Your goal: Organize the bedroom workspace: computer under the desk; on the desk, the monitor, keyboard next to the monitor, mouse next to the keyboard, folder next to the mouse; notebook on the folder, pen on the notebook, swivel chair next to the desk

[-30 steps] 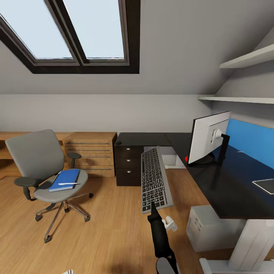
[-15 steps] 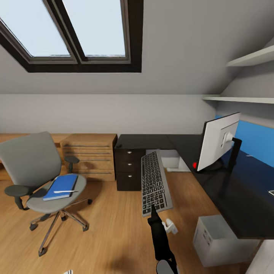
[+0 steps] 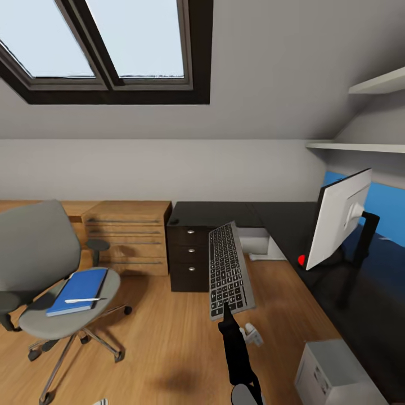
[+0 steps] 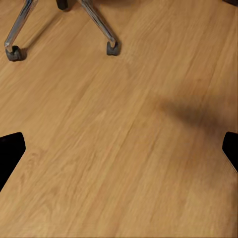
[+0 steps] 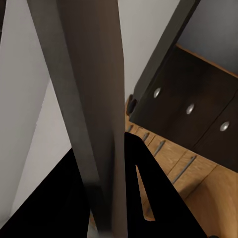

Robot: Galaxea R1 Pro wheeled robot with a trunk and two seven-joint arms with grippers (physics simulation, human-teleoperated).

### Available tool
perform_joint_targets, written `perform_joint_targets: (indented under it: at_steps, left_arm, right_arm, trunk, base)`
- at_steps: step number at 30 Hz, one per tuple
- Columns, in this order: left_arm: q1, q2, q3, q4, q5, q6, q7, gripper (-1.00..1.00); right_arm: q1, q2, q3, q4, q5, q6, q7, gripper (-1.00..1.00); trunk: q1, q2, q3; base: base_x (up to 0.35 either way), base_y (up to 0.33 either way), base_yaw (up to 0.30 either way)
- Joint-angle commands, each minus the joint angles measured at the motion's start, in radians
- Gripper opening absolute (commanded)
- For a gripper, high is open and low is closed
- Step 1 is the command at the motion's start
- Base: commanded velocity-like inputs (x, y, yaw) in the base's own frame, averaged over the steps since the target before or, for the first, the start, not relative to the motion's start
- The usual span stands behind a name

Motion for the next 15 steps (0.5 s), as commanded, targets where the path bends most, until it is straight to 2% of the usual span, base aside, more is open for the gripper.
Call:
perform_joint_targets:
  at_steps: [1, 7, 10, 15]
  left_arm:
    - [0.000, 0.002, -0.006, -0.001, 0.010, -0.007, 0.007, 1.00]
    - [0.000, 0.002, -0.007, -0.001, 0.010, -0.007, 0.007, 1.00]
    - [0.000, 0.002, -0.009, -0.001, 0.010, -0.008, 0.005, 1.00]
    - [0.000, 0.002, -0.011, -0.001, 0.010, -0.008, 0.005, 1.00]
  right_arm:
    - [-0.001, 0.000, 0.002, 0.001, -0.008, -0.004, 0.010, -1.00]
    - [-0.001, 0.000, 0.004, -0.002, -0.008, -0.008, 0.014, -1.00]
    - [0.000, 0.000, 0.003, -0.004, -0.011, -0.011, 0.015, -1.00]
    - [-0.001, 0.000, 0.002, -0.004, -0.013, -0.012, 0.015, -1.00]
  trunk:
    - [0.001, 0.000, -0.001]
    - [0.001, 0.000, -0.001]
    - [0.001, 0.000, -0.001]
    - [-0.019, 0.035, 0.015]
  base:
    - [0.330, 0.000, 0.000]
    - [0.304, 0.000, 0.000]
    - [0.084, 0.000, 0.000]
    - [0.010, 0.000, 0.000]
